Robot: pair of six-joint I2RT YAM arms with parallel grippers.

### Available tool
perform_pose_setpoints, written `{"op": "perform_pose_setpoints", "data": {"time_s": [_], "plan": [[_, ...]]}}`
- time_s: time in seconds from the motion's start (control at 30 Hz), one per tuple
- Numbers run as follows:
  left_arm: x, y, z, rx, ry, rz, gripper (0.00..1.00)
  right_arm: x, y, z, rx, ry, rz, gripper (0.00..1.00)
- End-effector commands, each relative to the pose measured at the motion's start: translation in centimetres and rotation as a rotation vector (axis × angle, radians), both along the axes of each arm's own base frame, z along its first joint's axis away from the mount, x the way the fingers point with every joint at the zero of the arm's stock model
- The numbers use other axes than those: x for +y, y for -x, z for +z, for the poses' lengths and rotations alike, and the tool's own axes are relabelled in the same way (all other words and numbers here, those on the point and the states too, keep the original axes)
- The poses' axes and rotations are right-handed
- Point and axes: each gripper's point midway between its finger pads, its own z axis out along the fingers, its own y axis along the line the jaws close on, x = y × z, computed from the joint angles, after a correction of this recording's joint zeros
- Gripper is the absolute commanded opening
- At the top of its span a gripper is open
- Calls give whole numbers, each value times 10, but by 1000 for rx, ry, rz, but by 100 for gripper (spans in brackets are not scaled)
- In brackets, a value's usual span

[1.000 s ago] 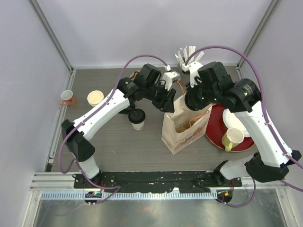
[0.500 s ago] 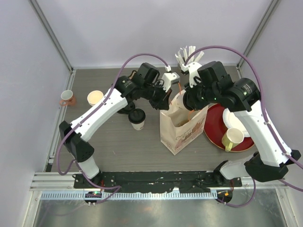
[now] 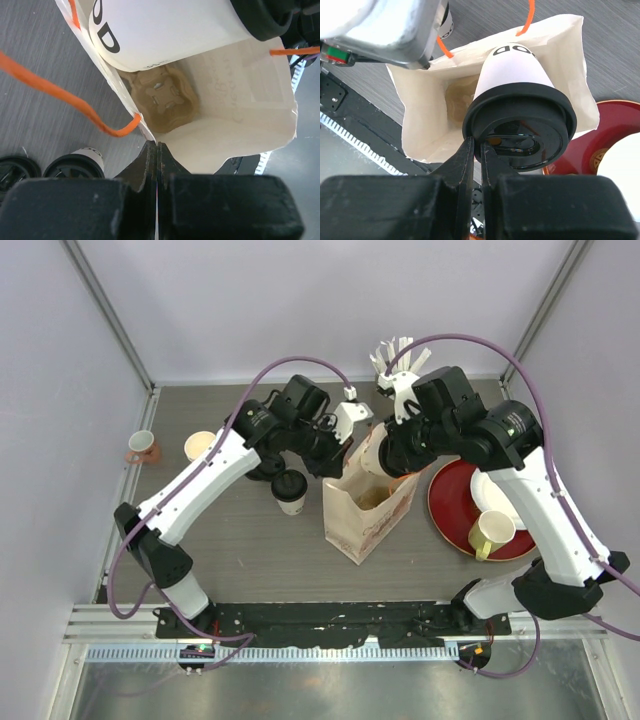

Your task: Pack the takeout coffee

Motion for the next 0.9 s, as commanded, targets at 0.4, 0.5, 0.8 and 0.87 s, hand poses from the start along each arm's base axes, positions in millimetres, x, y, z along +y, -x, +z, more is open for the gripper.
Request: {"op": "perform_pose_setpoints", "data": {"time_s": [0.4, 0.5, 0.8, 0.87], "plan": [[8, 19, 26, 24, 106, -97, 0, 15, 10, -56, 278, 105, 57, 1], [12, 9, 18, 57, 117, -55, 0, 13, -1, -66, 287, 154, 25, 1], [5, 10, 7, 118, 167, -56, 0, 18, -20, -112, 412, 238, -16, 1], [6, 9, 7, 126, 172, -43, 0, 20, -25, -116, 425, 241, -35, 1]]}}
